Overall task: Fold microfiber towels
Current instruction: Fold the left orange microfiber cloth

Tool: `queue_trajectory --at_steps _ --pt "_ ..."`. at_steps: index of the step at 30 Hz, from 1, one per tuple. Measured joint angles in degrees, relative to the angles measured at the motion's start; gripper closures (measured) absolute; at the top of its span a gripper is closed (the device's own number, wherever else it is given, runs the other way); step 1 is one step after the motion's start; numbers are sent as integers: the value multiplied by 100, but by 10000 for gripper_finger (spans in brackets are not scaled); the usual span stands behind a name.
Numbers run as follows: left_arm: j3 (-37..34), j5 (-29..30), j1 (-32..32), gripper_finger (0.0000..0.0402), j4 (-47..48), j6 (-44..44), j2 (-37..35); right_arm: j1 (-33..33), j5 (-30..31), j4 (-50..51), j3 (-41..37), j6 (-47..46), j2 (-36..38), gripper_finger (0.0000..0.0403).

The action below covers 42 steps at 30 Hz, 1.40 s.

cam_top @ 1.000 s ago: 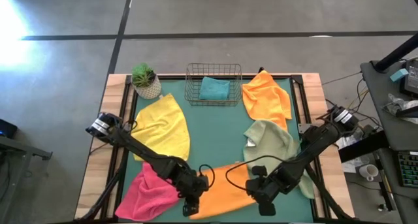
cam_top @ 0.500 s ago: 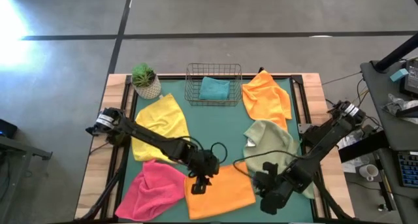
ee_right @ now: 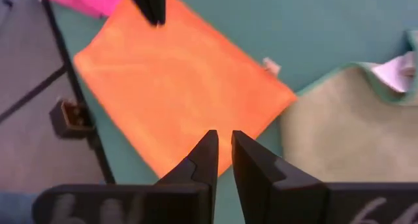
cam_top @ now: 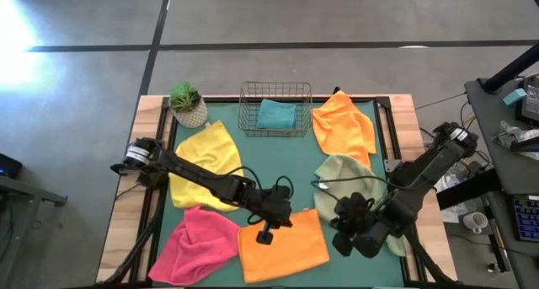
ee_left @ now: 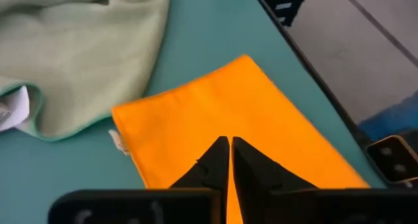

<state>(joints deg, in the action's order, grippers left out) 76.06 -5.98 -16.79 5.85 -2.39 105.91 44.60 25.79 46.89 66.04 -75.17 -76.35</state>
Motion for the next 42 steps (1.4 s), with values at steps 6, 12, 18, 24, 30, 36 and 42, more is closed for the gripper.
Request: queue_trajectory --at_steps 6,12,18,24,30,36,42 --pt "-382 11 62 397 -669 23 0 -2 275 431 0 -632 50 367" --pt "-614 -171 109 400 -1136 -5 221 -39 285 511 0 -992 -37 367" --pt "-284 -416 115 401 -1171 -15 889 -39 283 504 -4 -1210 -136 367" --pt "-222 -444 172 401 -1145 -1 1080 -39 281 494 -4 -1270 -167 367" --pt "-228 -442 286 401 -1118 -18 1474 -39 285 469 -4 -1304 -167 367" --pt "-222 -335 321 402 -996 -222 1543 -39 285 468 -4 -1352 -167 367" --pt "-375 334 391 401 -702 -970 1390 -39 285 469 -4 -1347 -167 367"
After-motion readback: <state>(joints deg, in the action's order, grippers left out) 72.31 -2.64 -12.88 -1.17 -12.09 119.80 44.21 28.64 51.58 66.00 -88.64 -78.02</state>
